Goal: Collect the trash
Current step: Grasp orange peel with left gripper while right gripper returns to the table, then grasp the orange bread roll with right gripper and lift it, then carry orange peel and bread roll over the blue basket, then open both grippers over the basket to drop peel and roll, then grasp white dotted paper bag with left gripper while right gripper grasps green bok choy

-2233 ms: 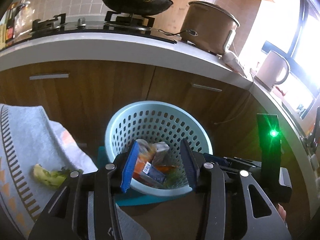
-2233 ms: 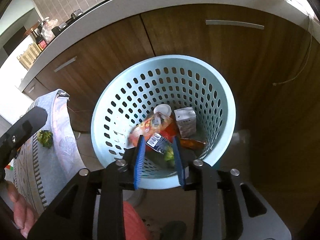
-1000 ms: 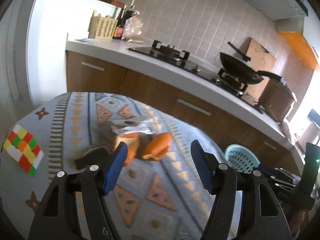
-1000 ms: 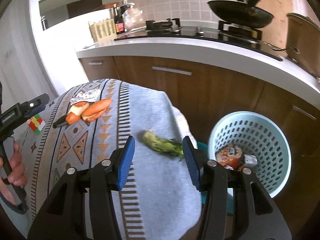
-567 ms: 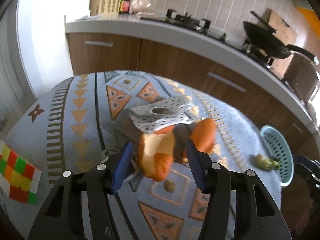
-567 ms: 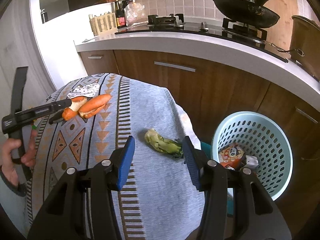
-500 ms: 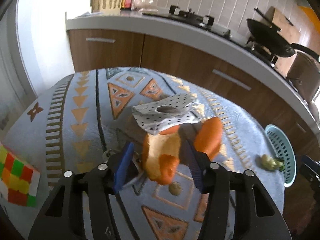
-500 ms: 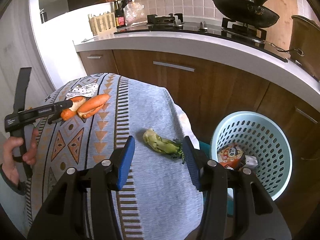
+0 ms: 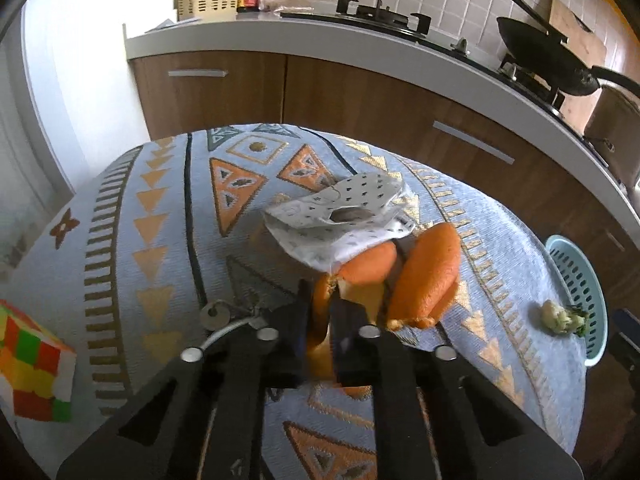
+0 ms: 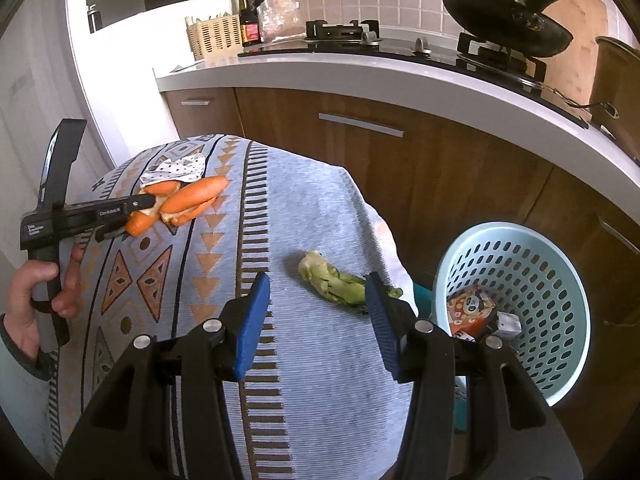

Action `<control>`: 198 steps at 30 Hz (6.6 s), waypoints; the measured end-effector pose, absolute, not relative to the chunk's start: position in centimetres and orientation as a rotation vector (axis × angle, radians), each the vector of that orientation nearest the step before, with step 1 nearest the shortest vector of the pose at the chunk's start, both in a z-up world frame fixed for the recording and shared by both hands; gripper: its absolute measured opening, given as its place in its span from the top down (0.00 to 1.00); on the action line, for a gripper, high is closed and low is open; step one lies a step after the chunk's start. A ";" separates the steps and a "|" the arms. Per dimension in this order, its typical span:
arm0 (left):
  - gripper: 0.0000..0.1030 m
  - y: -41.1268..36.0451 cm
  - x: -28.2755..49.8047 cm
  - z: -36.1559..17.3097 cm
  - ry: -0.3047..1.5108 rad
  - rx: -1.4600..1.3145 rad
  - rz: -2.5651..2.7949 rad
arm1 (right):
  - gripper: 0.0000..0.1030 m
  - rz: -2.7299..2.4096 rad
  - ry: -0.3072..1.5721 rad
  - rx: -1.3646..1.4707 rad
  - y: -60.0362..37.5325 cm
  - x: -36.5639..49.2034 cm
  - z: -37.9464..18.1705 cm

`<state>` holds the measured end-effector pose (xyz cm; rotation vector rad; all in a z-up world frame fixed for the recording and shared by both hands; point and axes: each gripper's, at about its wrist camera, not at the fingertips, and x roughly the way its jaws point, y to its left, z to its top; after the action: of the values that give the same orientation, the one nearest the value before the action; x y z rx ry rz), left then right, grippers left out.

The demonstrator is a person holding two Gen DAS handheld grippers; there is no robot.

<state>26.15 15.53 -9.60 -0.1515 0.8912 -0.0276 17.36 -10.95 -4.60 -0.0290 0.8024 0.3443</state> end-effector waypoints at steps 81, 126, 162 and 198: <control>0.96 11.2 12.0 -6.0 0.658 -0.216 -0.177 | 0.76 0.435 0.602 0.042 -10.5 9.2 -3.5; 0.59 -16.7 22.2 -7.5 0.774 -0.071 -0.582 | 0.53 -0.103 0.836 0.269 -35.2 15.8 -10.6; 0.33 15.2 21.0 -4.5 0.681 -0.350 -0.062 | 0.44 0.238 0.756 -0.009 -12.6 16.6 -6.2; 0.49 10.3 31.4 -10.8 0.867 0.082 0.193 | 0.34 0.365 0.781 -0.106 -11.5 19.3 -9.0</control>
<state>31.40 10.32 -10.75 0.0820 0.8669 0.1933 19.28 -11.47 -8.97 -0.1063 0.7805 0.3649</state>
